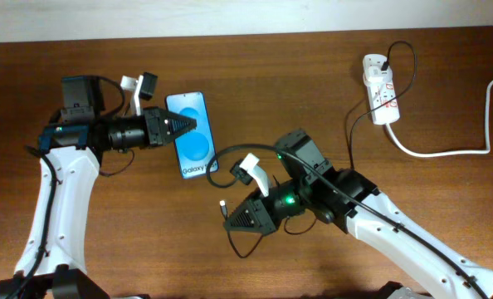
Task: Plug charger to phone and switch on socket
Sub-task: 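Carry the connector with the right gripper toward the phone's bottom port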
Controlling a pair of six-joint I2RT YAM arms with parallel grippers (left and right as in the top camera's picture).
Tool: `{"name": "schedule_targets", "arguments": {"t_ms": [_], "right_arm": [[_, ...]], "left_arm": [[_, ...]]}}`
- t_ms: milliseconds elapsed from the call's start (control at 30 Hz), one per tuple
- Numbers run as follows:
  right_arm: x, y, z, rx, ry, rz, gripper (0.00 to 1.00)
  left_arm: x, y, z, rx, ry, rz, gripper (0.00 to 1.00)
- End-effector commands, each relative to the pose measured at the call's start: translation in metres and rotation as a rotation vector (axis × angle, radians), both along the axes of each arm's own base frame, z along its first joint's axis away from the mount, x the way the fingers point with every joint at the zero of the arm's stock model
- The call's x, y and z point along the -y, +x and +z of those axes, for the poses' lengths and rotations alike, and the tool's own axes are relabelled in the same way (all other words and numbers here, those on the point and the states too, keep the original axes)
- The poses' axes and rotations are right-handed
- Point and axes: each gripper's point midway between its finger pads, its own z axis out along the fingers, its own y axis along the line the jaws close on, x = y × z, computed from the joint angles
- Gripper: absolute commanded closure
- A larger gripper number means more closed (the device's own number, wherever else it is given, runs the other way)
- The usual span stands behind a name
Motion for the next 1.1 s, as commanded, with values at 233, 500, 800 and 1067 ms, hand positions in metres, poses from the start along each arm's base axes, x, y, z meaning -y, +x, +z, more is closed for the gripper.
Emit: {"name": "schedule_targets", "arguments": {"t_ms": [233, 500, 800, 1067], "right_arm": [[-0.02, 0.019, -0.005, -0.055, 0.041, -0.022, 0.96], [-0.034, 0.036, -0.008, 0.016, 0.1, -0.017, 0.96], [-0.029, 0.051, -0.004, 0.045, 0.115, -0.054, 0.96], [-0.013, 0.07, -0.002, 0.009, 0.123, -0.113, 0.96]], "left_arm": [[0.005, 0.014, 0.04, 0.027, -0.115, 0.014, 1.0], [0.014, 0.01, 0.042, 0.031, -0.125, -0.019, 1.0], [0.015, 0.008, 0.043, 0.024, -0.135, -0.027, 1.0], [0.017, 0.005, 0.045, 0.022, -0.151, -0.042, 1.0]]}}
